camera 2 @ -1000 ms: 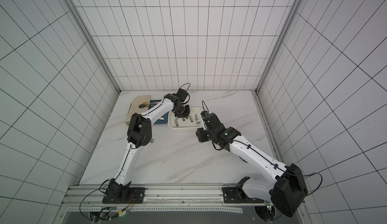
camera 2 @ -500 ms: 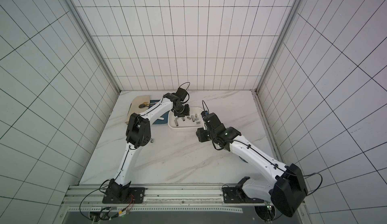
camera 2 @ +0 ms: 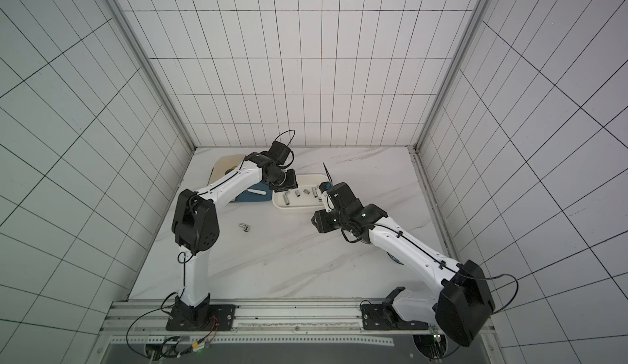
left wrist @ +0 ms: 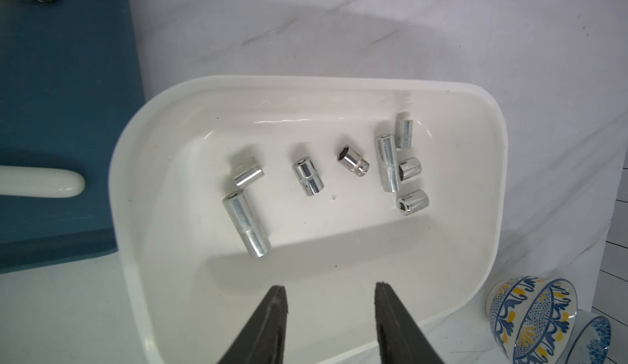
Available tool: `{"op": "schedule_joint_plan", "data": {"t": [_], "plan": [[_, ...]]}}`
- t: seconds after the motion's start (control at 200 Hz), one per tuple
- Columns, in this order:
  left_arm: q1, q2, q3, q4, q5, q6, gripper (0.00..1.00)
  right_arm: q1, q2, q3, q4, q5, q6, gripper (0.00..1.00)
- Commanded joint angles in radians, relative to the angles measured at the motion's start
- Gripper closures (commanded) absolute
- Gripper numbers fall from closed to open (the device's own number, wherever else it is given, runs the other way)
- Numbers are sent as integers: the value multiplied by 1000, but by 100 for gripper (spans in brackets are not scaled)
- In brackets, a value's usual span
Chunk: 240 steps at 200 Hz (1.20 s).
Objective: Put the socket on the desktop into the storage box
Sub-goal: Pick up the socket head from the center of the board.
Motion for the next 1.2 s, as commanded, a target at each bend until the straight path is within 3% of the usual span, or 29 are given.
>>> {"op": "schedule_joint_plan", "data": {"t": [0.0,0.625,1.194], "plan": [[25,-69,-79,45,-12,3,53,29,34,64,16,-47,-32,51],[175,-405,-498,67,-43,-11,47,155,219,210,48,-70,-52,51],[305,-521,-699,48,-69,-34,50,195,291,267,58,-64,-46,51]]}}
